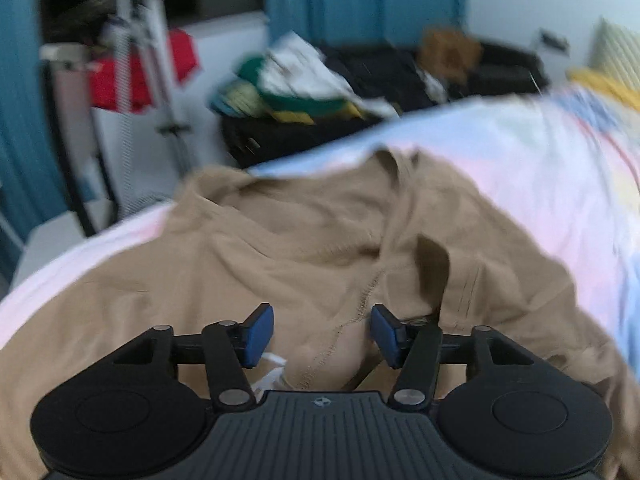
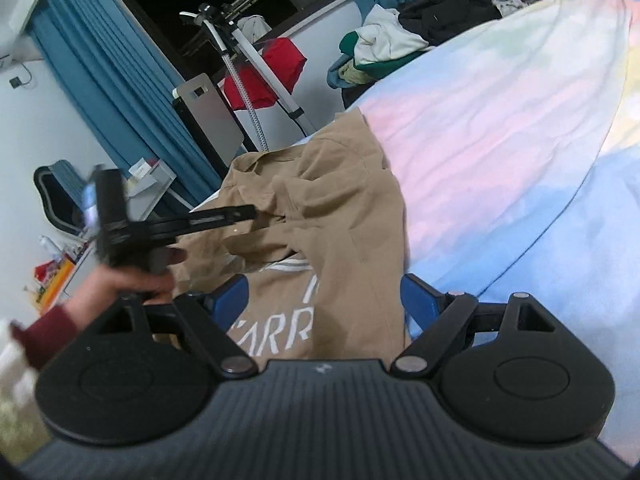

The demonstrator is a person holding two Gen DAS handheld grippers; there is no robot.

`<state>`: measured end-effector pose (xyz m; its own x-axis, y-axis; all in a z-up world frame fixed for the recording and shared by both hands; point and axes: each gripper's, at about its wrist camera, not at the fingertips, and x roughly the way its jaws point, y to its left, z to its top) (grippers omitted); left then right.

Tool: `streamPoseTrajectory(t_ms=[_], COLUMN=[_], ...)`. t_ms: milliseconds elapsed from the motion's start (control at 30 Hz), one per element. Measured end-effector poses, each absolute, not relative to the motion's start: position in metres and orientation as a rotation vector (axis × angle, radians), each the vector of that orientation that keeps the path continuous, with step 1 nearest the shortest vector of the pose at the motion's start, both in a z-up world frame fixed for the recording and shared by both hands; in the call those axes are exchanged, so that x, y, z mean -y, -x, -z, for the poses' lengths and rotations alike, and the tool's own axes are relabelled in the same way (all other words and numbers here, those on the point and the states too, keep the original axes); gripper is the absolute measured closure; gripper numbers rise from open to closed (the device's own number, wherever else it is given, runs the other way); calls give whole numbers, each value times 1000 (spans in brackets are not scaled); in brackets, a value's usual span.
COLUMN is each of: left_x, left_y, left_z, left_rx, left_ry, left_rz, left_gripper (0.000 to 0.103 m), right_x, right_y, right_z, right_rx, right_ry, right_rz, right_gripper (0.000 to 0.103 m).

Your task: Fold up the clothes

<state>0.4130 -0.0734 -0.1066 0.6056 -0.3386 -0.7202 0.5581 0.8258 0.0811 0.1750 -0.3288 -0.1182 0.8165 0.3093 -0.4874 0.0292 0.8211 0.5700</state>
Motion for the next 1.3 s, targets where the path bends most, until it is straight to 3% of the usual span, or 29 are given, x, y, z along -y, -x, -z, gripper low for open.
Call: streamPoseTrajectory(t_ms=[33,167,200,500,667,767,867,933,1000,1067,1300], left_x=[77,91,95,72,78,78,72,64,53,42,14], left_y=[-415,-420,-417,-406,-423,-437,-436,-432,-423,-409,-350], left_z=[110,120,120,77,104,133,139,135,127,118,105], left_rx=[-775,-815,-805,-541,-530,-646,-677,-692,-699,-689,-810], left_ry=[-323,-366,-379,-259,-257,-202,-136,-107,-64,-19,293], left_rz=[554,642,653,486,243,192,202,193,183,170,284], left_gripper=[53,91,94,97,96,94,85,70,43,36,36], right_x=[331,339,341,339,337,337,339,341,343,343,345], right_y=[-178,-190,-192,-185,-184,-185,-185,-184,-184,-185,-180], right_z=[122,141,143,134,134,135,135,135,135,135,131], right_rx=[-613,-664,-671,-637,-634,-642,-642,-637,-637,-637,-620], right_ry=[-603,-658,-671,-668,-653,-644,-640,-641,-648,-657,-667], right_rz=[-154,-136,-134,-120,-102,-95,-98,-97,-97,-97,-87], right_gripper=[19,19,19,19,19,19,19,19,19,19,19])
